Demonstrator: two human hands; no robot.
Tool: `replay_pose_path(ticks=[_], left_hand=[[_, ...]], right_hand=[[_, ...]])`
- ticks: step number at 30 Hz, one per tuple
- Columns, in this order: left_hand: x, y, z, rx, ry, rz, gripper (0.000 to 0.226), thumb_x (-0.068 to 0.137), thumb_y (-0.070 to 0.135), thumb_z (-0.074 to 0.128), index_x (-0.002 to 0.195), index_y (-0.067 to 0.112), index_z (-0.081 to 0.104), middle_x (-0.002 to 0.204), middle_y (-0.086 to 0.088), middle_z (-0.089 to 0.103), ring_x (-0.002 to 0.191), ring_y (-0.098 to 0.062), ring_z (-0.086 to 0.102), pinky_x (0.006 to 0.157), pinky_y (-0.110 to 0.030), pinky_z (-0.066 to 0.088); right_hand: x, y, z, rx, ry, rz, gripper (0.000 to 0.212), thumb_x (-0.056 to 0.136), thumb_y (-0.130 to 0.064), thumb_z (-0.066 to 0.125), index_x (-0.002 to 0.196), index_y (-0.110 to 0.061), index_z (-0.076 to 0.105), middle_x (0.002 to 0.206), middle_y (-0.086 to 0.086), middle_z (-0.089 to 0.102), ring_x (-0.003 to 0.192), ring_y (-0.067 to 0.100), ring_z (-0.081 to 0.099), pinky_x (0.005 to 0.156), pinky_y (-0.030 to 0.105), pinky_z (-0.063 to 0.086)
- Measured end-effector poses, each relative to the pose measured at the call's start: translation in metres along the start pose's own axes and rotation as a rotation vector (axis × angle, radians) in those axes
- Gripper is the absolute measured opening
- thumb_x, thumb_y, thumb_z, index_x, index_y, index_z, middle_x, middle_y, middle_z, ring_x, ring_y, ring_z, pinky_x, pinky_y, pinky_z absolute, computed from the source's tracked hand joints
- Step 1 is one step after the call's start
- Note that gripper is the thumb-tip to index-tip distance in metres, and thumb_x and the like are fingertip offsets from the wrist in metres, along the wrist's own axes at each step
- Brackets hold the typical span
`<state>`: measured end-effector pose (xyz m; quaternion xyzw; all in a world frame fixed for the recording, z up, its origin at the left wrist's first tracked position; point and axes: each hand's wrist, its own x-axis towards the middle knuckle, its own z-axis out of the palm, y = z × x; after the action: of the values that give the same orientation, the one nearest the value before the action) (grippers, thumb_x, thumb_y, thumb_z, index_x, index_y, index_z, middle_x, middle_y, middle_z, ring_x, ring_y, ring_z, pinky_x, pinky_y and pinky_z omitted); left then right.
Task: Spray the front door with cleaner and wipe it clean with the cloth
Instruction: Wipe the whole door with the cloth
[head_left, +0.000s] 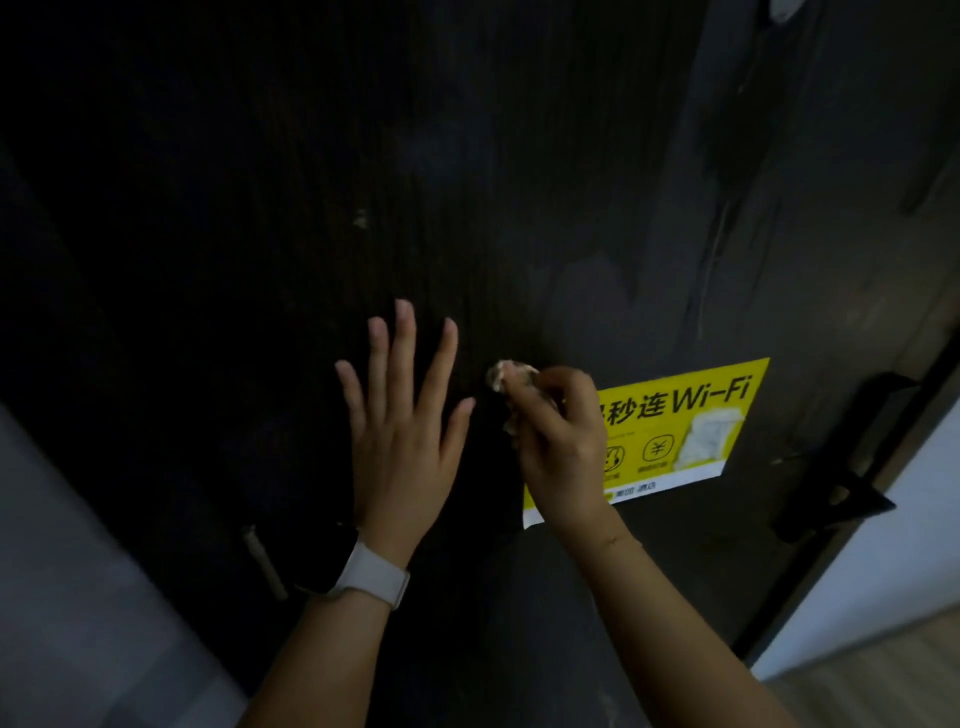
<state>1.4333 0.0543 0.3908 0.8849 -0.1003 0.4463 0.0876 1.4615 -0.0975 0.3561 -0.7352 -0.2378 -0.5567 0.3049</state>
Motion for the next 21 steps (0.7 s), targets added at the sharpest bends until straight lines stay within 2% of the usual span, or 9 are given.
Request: replay_pose_path(ticks=[4,8,9,11,13,15,17,19,21], left_hand=[[-0.001,0.0,0.006,0.055,0.012,-0.013,0.07,0.094,0.045,0.041,0.154,0.025,0.011,0.161,-0.004,-0.016,0.149,-0.024,-0.013,0.118,-0.044,-0.016],[0.001,0.004,0.008,0.054,0.061,-0.029,0.072,0.093,0.042,0.045,0.154,0.021,0.014,0.161,-0.007,-0.011,0.149,-0.026,-0.013,0.118,-0.045,-0.015],[0.001,0.006,0.009,0.05,0.069,-0.041,0.072,0.093,0.042,0.045,0.154,0.02,0.015,0.161,-0.007,-0.012,0.149,-0.025,-0.013,0.118,-0.045,-0.015],[0.002,0.008,0.01,0.042,0.076,-0.058,0.072,0.092,0.044,0.043,0.154,0.02,0.016,0.161,-0.007,-0.011,0.149,-0.025,-0.014,0.118,-0.046,-0.015],[0.003,0.011,0.01,0.02,0.08,-0.07,0.073,0.09,0.044,0.044,0.154,0.02,0.017,0.161,-0.007,-0.011,0.148,-0.025,-0.015,0.117,-0.046,-0.016],[0.004,0.018,0.009,-0.023,0.082,-0.102,0.076,0.088,0.043,0.048,0.154,0.019,0.019,0.161,-0.009,-0.011,0.148,-0.027,-0.016,0.116,-0.049,-0.016],[0.006,0.034,0.008,-0.093,0.1,-0.146,0.078,0.086,0.04,0.054,0.153,0.017,0.022,0.161,-0.014,-0.009,0.148,-0.031,-0.014,0.116,-0.053,-0.014],[0.008,0.057,0.012,-0.117,0.104,-0.122,0.077,0.085,0.037,0.058,0.152,0.018,0.025,0.161,-0.015,-0.006,0.149,-0.032,-0.011,0.116,-0.056,-0.01],[0.013,0.079,0.021,-0.098,0.08,-0.025,0.076,0.086,0.037,0.059,0.152,0.021,0.025,0.162,-0.012,-0.005,0.149,-0.032,-0.007,0.117,-0.054,-0.009]], right_hand=[[0.001,0.019,-0.011,-0.017,0.031,-0.046,0.042,0.085,0.003,0.058,0.125,-0.012,0.057,0.108,0.005,0.046,0.09,0.023,0.05,0.076,0.026,0.043],[-0.002,0.073,-0.047,-0.045,0.194,0.139,0.03,0.09,-0.001,0.055,0.117,-0.007,0.066,0.103,0.007,0.05,0.086,0.024,0.056,0.075,0.026,0.046],[0.0,0.088,-0.059,-0.052,0.247,0.195,0.026,0.091,0.0,0.057,0.113,-0.005,0.069,0.1,0.009,0.051,0.083,0.021,0.056,0.073,0.025,0.046],[0.005,0.114,-0.081,-0.062,0.342,0.317,0.02,0.089,0.005,0.061,0.106,0.001,0.071,0.092,0.009,0.05,0.081,0.003,0.052,0.072,0.015,0.043],[0.01,0.131,-0.097,-0.066,0.399,0.434,0.02,0.088,0.005,0.063,0.106,0.003,0.071,0.09,0.002,0.047,0.082,-0.008,0.048,0.073,0.007,0.037],[0.011,0.138,-0.1,-0.046,0.435,0.516,0.023,0.088,0.004,0.061,0.109,0.0,0.07,0.09,-0.002,0.045,0.083,-0.005,0.047,0.075,0.008,0.037],[0.008,0.128,-0.088,-0.008,0.458,0.54,0.027,0.087,0.003,0.059,0.111,-0.001,0.069,0.092,0.007,0.046,0.082,0.007,0.049,0.074,0.014,0.04],[0.007,0.103,-0.067,0.042,0.393,0.449,0.028,0.087,-0.001,0.059,0.112,-0.004,0.069,0.096,0.011,0.049,0.083,0.019,0.052,0.073,0.022,0.043],[0.002,0.079,-0.049,0.049,0.254,0.299,0.027,0.087,-0.008,0.063,0.114,-0.01,0.066,0.1,0.008,0.051,0.086,0.021,0.054,0.075,0.021,0.044]])
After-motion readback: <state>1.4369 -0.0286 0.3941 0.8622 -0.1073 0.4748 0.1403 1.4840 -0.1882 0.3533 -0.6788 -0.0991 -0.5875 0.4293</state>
